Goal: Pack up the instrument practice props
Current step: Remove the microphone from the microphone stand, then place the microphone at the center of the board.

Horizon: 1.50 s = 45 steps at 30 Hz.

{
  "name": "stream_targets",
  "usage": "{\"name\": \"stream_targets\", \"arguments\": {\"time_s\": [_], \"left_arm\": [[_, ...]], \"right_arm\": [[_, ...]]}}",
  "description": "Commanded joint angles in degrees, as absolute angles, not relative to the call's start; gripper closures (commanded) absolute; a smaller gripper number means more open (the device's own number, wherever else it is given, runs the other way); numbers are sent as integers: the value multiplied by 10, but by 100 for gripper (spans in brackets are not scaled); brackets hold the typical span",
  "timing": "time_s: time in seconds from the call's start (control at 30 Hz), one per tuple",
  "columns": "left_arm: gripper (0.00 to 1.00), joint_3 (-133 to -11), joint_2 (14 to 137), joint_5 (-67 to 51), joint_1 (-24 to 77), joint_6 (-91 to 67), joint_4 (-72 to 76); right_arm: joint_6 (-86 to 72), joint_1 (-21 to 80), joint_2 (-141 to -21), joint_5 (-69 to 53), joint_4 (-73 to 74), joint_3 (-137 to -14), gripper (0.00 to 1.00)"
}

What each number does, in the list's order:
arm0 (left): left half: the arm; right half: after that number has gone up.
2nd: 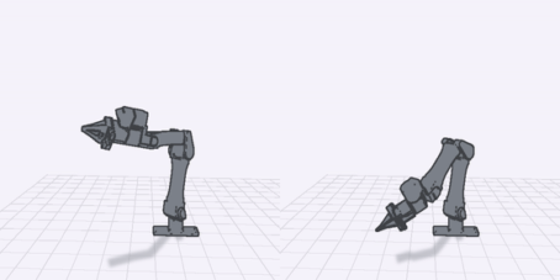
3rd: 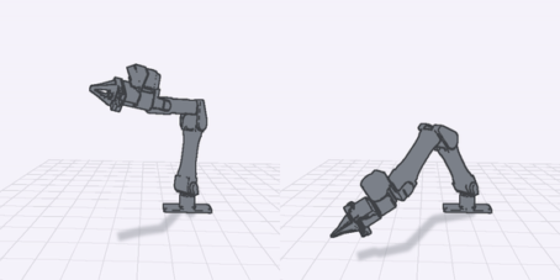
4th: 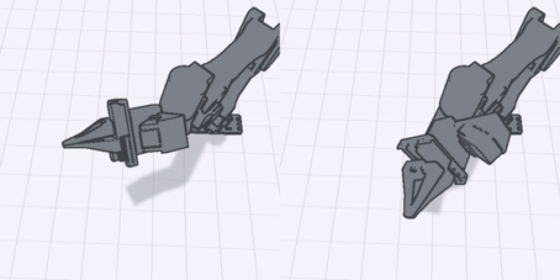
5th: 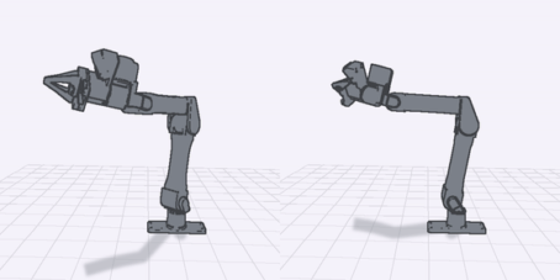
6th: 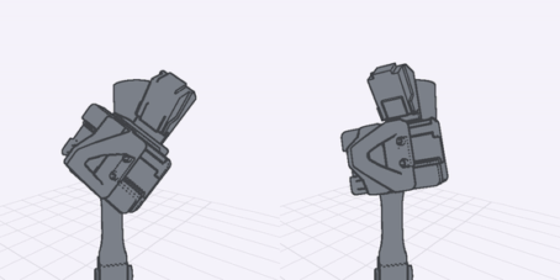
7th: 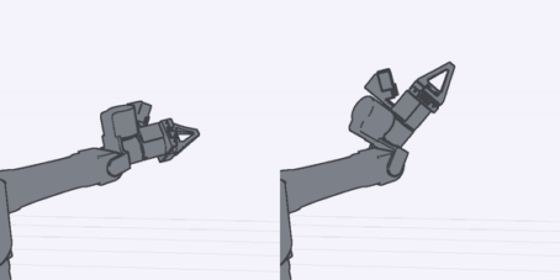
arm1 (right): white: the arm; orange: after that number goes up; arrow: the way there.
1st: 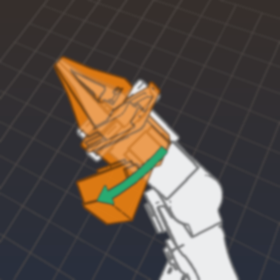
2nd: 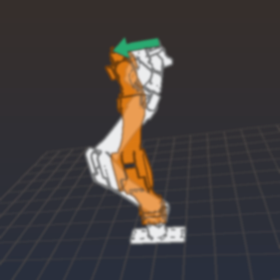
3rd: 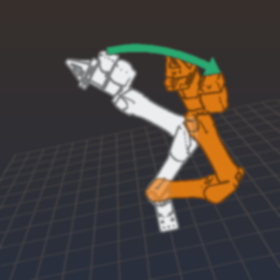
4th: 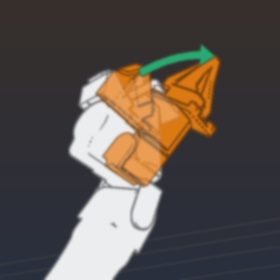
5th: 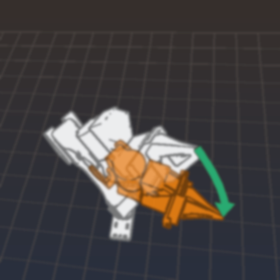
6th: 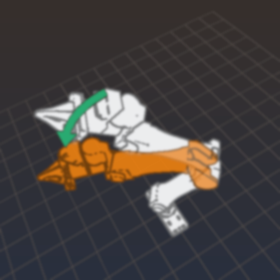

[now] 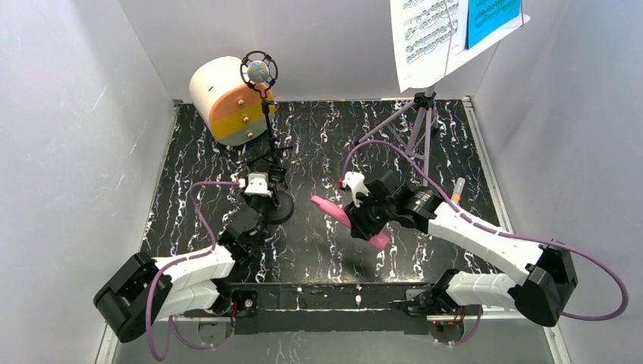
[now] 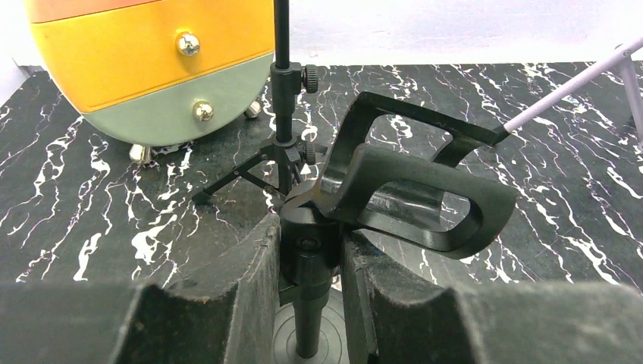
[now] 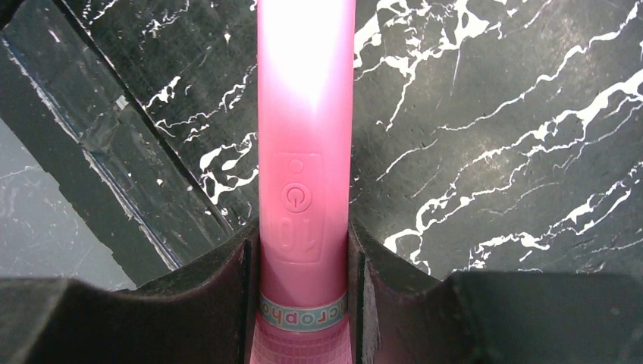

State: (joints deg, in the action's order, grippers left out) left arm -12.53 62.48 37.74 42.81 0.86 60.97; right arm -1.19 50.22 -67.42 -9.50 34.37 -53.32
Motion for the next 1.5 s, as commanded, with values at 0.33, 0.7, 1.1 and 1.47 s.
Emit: {"name": "stream_targets", "arguments": {"time_s": [0.33, 0.7, 1.1, 1.47], "left_arm": [[43, -113, 570, 390, 425, -53, 568], [27, -186, 463, 343, 425, -225, 334], [19, -307, 406, 209, 425, -373, 53], [19, -307, 507, 16, 425, -493, 216]], "right_arm": [[-96, 483, -631, -25, 219, -492, 99], [-148, 483, -629, -64, 60, -433, 99], [-218, 483, -622, -125, -123, -352, 99], [-262, 483, -614, -164, -246, -310, 99]]}}
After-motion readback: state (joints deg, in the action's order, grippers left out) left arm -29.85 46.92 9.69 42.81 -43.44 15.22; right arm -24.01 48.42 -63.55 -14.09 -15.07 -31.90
